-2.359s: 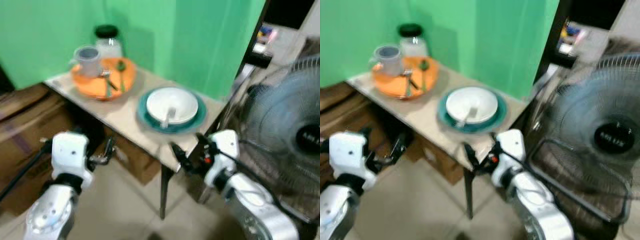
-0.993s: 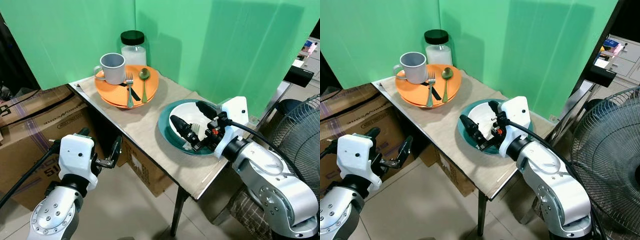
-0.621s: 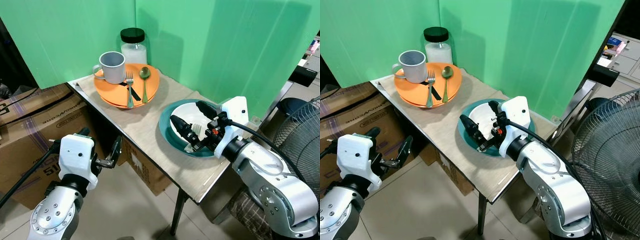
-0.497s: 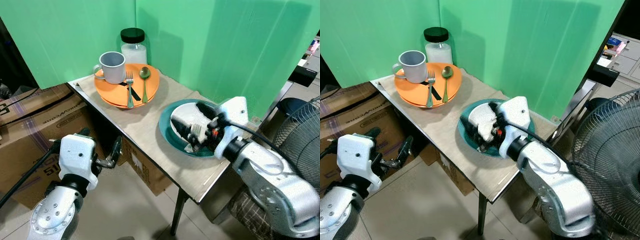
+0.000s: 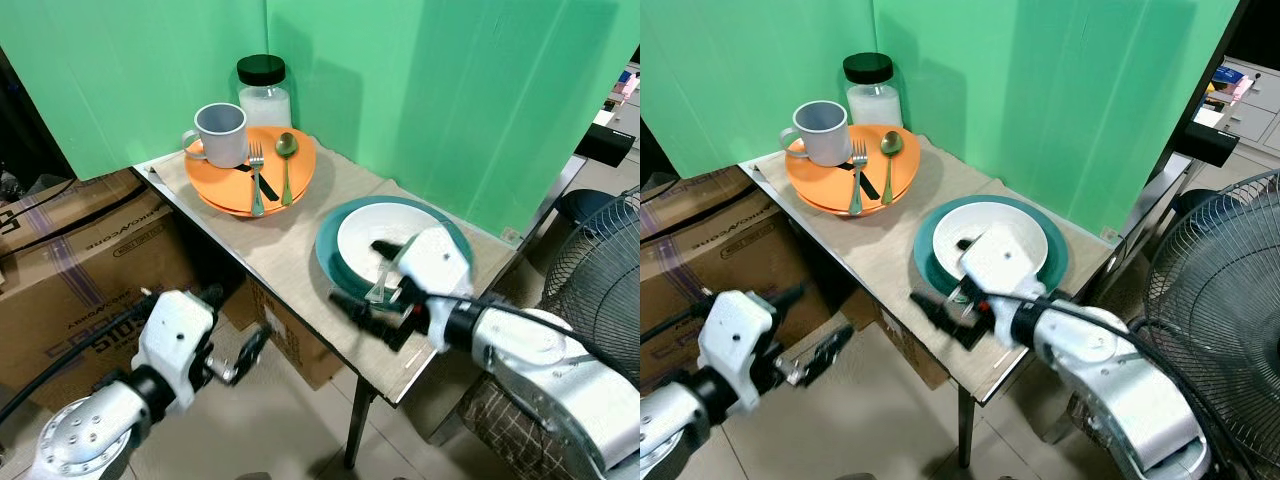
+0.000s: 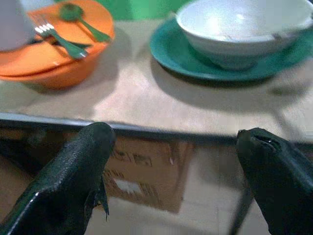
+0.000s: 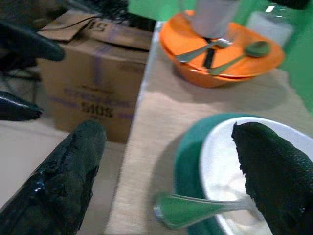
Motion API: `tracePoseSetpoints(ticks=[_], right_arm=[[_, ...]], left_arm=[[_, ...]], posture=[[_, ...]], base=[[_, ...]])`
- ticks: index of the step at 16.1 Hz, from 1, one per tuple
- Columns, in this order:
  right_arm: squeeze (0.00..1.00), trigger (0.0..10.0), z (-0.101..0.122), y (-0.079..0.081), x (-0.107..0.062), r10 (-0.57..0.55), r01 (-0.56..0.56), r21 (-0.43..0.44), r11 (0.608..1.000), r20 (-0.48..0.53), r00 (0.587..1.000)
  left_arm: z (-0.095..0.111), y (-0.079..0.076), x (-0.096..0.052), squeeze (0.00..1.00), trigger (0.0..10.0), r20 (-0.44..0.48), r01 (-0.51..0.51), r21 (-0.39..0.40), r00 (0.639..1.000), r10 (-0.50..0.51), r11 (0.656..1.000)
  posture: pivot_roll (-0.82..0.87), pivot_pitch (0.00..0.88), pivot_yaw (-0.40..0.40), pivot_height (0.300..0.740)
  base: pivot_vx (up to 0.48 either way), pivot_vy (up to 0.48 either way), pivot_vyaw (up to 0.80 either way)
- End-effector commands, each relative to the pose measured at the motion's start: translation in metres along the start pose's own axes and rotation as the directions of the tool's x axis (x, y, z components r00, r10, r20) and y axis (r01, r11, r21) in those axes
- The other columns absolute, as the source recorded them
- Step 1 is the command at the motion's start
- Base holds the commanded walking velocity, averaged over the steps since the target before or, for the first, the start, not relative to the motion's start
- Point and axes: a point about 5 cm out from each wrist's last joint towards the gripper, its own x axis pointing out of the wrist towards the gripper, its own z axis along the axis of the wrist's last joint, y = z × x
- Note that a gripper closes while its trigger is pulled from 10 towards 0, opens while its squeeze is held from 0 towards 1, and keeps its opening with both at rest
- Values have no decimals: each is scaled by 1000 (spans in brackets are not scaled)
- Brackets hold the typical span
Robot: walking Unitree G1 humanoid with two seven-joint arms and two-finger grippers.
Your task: Setting the table
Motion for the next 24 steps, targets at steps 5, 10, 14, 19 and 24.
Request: tracePoseSetpoints(ticks=[5, 10, 14, 19, 24], right_arm=[[0, 10000, 2, -6, 8, -109, 108, -76, 991, -15, 994], [0, 10000, -16, -27, 0, -232, 223, -78, 972, -132, 964], [0, 10000, -22, -38, -11, -280, 262, -119, 958, -166, 946], [0, 10000, -6, -66, -21, -405, 386, -163, 908, -101, 909], [0, 10000, -2, -54, -6, -319, 327, 12, 945, -199, 927]], left_arm=[[0, -3, -5, 0, 10000, -17, 54, -4, 998, -54, 999], [0, -7, -5, 0, 10000, -16, 73, -6, 997, -73, 997], [1, -6, -3, 0, 10000, -12, 84, 0, 996, -84, 996], [2, -4, 0, 0, 10000, -1, 81, 12, 997, -81, 997], [2, -7, 3, 0, 10000, 8, 97, 10, 995, -97, 995]], posture=[[100, 0, 38, 740], [100, 0, 40, 740], [88, 0, 51, 740], [84, 0, 50, 740], [79, 0, 40, 740]], base=[[0, 0, 0], [0, 0, 0], [0, 0, 0], [0, 0, 0], [0, 0, 0]])
